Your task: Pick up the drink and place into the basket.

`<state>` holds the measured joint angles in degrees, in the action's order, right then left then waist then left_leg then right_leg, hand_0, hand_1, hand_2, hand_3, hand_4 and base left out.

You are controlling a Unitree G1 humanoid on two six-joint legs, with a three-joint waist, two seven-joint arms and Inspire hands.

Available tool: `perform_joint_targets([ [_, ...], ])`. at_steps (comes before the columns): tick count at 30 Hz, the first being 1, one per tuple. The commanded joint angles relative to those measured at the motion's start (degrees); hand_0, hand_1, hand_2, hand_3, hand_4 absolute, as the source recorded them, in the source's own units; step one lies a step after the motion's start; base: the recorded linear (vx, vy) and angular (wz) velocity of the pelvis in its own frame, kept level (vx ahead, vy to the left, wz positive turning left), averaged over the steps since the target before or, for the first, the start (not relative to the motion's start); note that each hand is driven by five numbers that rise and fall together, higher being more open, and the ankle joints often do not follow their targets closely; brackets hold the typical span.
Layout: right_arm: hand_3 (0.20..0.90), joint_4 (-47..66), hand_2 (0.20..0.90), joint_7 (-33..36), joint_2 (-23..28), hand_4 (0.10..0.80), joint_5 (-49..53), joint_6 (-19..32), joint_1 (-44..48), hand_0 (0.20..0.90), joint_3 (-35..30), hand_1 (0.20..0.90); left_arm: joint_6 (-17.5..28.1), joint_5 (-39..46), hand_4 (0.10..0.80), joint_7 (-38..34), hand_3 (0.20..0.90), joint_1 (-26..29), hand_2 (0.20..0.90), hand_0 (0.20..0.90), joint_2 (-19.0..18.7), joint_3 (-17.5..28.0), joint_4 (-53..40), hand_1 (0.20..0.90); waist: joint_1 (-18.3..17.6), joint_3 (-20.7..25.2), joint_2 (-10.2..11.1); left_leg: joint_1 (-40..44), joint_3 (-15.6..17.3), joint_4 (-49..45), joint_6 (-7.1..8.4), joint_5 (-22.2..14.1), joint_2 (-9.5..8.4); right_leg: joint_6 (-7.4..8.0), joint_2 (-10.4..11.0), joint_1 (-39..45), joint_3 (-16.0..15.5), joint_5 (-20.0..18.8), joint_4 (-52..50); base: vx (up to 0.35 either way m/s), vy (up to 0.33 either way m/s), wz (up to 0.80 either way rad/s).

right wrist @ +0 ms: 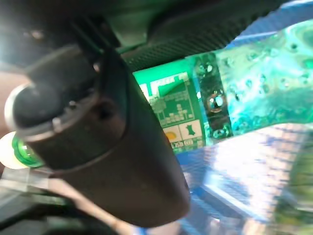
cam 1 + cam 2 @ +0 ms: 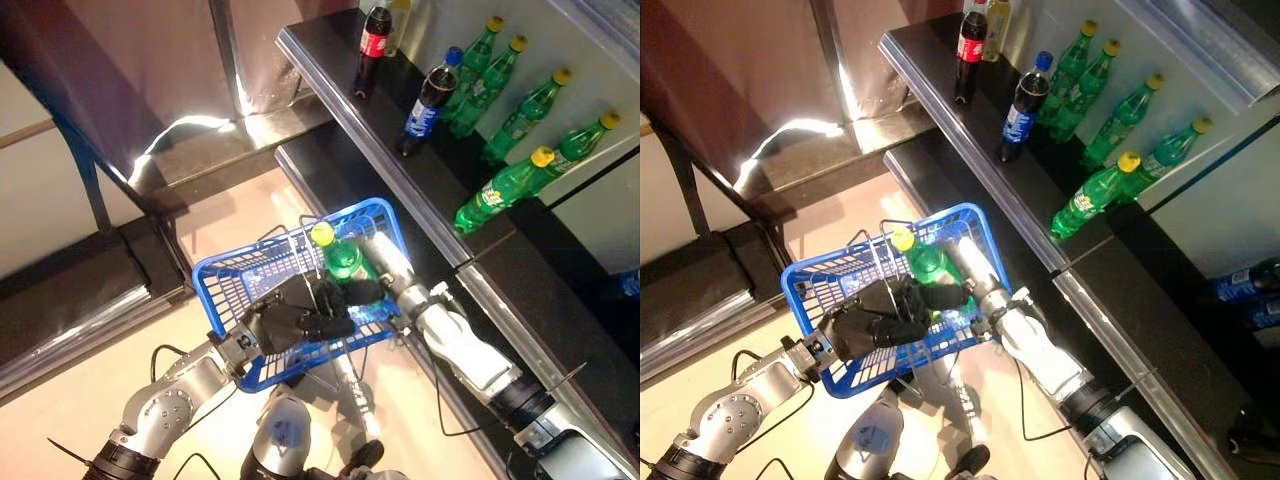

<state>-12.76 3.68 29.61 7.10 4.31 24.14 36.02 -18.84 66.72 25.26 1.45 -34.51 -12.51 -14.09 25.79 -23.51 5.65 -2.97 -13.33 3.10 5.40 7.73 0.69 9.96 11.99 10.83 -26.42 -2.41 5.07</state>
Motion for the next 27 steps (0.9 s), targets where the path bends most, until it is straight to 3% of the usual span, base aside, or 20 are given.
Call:
perform_joint_targets([
  [1, 0.2, 0.62, 0.3, 3.24, -0.99, 0.1, -1.78, 4.08, 2.6, 0.3, 3.94, 0.3, 6.45, 7.56, 0.1, 14.11, 0.2, 6.66, 0.3, 0.3, 6.9, -3.81, -14.7, 0.3, -0.14, 18.78, -0.39, 3.41, -2.35, 1.9, -1.27, -3.26, -1.33, -0.21, -0.71, 1.89, -1.26, 0.14, -0.59, -0.005, -0.009, 0.05],
  [10, 0.2, -3.67, 0.3, 3.49, -2.56, 0.1, -6.21, -0.89, 2.9, 0.3, 4.62, 0.3, 5.18, 7.41, 0.1, 15.65, 0.2, 6.86, 0.3, 0.3, 7.01, -3.82, -15.96, 0.3, 0.52, 18.78, -0.09, 3.34, -3.14, 1.9, -1.19, -3.2, -1.37, -0.39, -0.89, 1.92, -1.53, 0.17, -0.66, -0.001, -0.001, 0.0],
  [27, 0.2, -2.88, 0.3, 0.89, -3.63, 0.1, -18.56, -5.05, 9.42, 0.3, 8.38, 0.3, 3.9, 4.0, 0.1, 18.86, 0.2, 9.26, 0.3, 0.3, 7.53, -6.16, -17.4, 0.3, 1.2, 19.06, 0.23, 3.21, -3.77, 1.9, -1.18, -2.95, -1.53, -0.62, -1.22, 1.95, -1.68, 0.22, -0.69, -0.005, 0.0, 0.03],
])
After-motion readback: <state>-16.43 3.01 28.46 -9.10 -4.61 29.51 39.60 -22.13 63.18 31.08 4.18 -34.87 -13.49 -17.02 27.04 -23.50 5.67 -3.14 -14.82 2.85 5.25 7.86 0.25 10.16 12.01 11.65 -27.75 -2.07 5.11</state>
